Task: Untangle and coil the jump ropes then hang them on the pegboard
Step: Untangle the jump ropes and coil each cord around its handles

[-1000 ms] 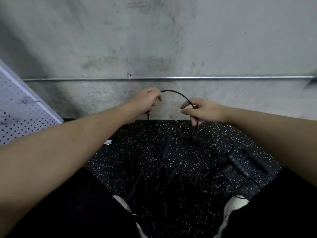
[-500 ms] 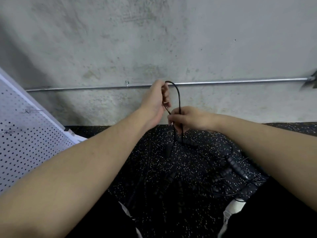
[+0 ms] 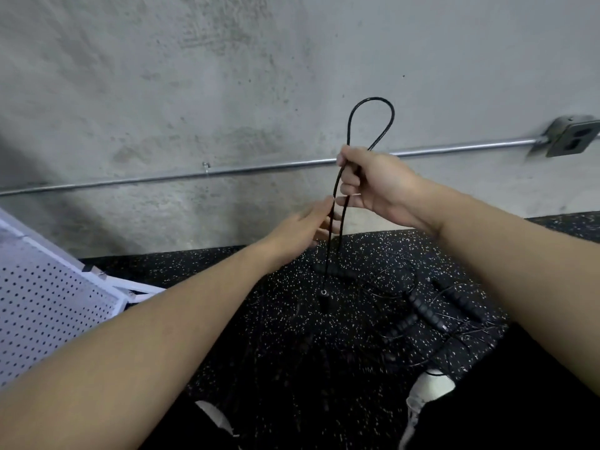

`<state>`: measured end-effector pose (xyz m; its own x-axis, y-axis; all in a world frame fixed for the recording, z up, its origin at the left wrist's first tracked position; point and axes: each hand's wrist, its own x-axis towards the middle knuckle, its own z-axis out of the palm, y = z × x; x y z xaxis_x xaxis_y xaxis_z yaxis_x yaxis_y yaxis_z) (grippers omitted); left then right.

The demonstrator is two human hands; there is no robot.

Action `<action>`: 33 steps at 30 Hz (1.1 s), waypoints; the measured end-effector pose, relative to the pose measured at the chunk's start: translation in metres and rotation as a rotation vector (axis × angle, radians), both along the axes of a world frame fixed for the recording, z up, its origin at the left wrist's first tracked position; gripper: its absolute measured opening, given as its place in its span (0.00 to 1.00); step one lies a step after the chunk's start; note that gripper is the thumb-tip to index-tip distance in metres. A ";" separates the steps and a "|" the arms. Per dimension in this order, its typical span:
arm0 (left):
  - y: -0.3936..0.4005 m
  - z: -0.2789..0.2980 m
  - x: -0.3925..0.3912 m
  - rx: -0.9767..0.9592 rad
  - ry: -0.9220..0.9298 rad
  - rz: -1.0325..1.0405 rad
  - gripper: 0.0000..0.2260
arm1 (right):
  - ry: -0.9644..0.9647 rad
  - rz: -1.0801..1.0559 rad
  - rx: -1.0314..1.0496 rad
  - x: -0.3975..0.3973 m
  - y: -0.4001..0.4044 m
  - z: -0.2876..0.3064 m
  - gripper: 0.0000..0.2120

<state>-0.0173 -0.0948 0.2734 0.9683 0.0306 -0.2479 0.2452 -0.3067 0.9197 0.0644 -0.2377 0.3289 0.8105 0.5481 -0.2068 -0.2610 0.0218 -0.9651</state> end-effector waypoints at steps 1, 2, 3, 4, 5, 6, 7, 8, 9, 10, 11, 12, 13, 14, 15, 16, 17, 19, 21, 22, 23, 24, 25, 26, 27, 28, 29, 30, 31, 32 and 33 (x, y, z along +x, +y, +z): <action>-0.001 -0.002 0.001 -0.005 0.024 -0.034 0.22 | 0.023 -0.019 0.023 0.002 -0.004 0.002 0.14; -0.002 -0.004 0.002 0.012 0.040 -0.070 0.20 | 0.049 -0.037 0.057 0.005 -0.009 0.004 0.14; -0.003 -0.007 0.003 0.059 0.048 -0.106 0.16 | 0.077 -0.055 0.099 0.007 -0.013 0.006 0.14; -0.005 -0.009 0.004 0.115 0.049 -0.136 0.13 | 0.105 -0.077 0.138 0.009 -0.016 0.008 0.14; -0.008 -0.011 0.005 0.154 0.044 -0.146 0.11 | 0.124 -0.104 0.159 0.010 -0.020 0.008 0.14; -0.011 -0.013 0.006 0.161 0.034 -0.136 0.11 | 0.131 -0.135 0.158 0.012 -0.023 0.008 0.14; -0.014 -0.012 0.007 0.136 0.022 -0.115 0.12 | 0.123 -0.164 0.136 0.014 -0.026 0.008 0.12; -0.016 -0.012 0.008 0.083 0.018 -0.082 0.12 | 0.104 -0.182 0.096 0.014 -0.029 0.007 0.12; -0.018 -0.009 0.009 0.015 0.017 -0.041 0.12 | 0.075 -0.182 0.037 0.014 -0.032 0.006 0.13; -0.019 -0.006 0.010 -0.050 0.015 0.000 0.12 | 0.041 -0.164 -0.040 0.015 -0.035 0.003 0.15; -0.020 -0.002 0.011 -0.104 0.004 0.031 0.12 | 0.006 -0.130 -0.125 0.014 -0.039 0.001 0.17; -0.021 0.003 0.012 -0.150 -0.013 0.057 0.12 | -0.029 -0.068 -0.211 0.012 -0.041 -0.001 0.17; -0.020 0.007 0.014 -0.192 -0.037 0.082 0.11 | -0.068 0.019 -0.302 0.010 -0.043 -0.004 0.16; -0.020 0.011 0.014 -0.231 -0.062 0.113 0.11 | -0.115 0.118 -0.402 0.007 -0.044 -0.005 0.15; -0.018 0.016 0.015 -0.271 -0.084 0.156 0.12 | -0.176 0.217 -0.513 0.005 -0.045 -0.006 0.16; -0.016 0.020 0.017 -0.316 -0.098 0.204 0.12 | -0.248 0.304 -0.619 0.002 -0.045 -0.007 0.18; -0.013 0.024 0.019 -0.371 -0.103 0.255 0.12 | -0.317 0.371 -0.700 0.000 -0.044 -0.008 0.21; -0.007 0.030 0.023 -0.532 -0.107 0.346 0.13 | -0.434 0.459 -0.780 -0.002 -0.039 -0.011 0.23; 0.000 0.033 0.025 -0.675 -0.110 0.427 0.14 | -0.536 0.500 -0.803 -0.005 -0.032 -0.011 0.19; 0.004 0.034 0.025 -0.729 -0.111 0.454 0.14 | -0.571 0.496 -0.788 -0.007 -0.029 -0.011 0.16; 0.007 0.035 0.024 -0.781 -0.115 0.471 0.14 | -0.582 0.478 -0.750 -0.007 -0.025 -0.011 0.16; 0.009 0.036 0.023 -0.812 -0.124 0.472 0.14 | -0.561 0.444 -0.689 -0.007 -0.021 -0.011 0.17; 0.011 0.036 0.022 -0.796 -0.132 0.458 0.15 | -0.511 0.401 -0.608 -0.006 -0.017 -0.011 0.17; 0.011 0.035 0.022 -0.714 -0.137 0.429 0.17 | -0.442 0.357 -0.513 -0.004 -0.014 -0.011 0.17; 0.010 0.032 0.022 -0.601 -0.133 0.388 0.20 | -0.362 0.318 -0.415 -0.003 -0.010 -0.010 0.17; 0.009 0.027 0.022 -0.477 -0.125 0.339 0.23 | -0.278 0.280 -0.326 -0.001 -0.007 -0.011 0.17; 0.007 0.021 0.022 -0.378 -0.107 0.276 0.25 | -0.199 0.241 -0.248 0.001 -0.005 -0.010 0.17; 0.004 0.015 0.020 -0.298 -0.081 0.205 0.28 | -0.126 0.199 -0.178 0.003 -0.003 -0.009 0.17; 0.002 0.011 0.017 -0.240 -0.053 0.133 0.30 | -0.054 0.158 -0.104 0.005 -0.002 -0.008 0.16; -0.001 0.007 0.014 -0.187 -0.034 0.068 0.32 | 0.018 0.121 -0.025 0.007 -0.001 -0.006 0.16; -0.003 0.003 0.012 -0.155 -0.016 0.018 0.30 | 0.088 0.091 0.054 0.009 0.000 -0.004 0.16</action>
<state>-0.0056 -0.0976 0.2760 0.9718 0.0108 -0.2354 0.2342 -0.1568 0.9595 0.0737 -0.2377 0.3249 0.7368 0.6307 -0.2436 -0.3482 0.0451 -0.9363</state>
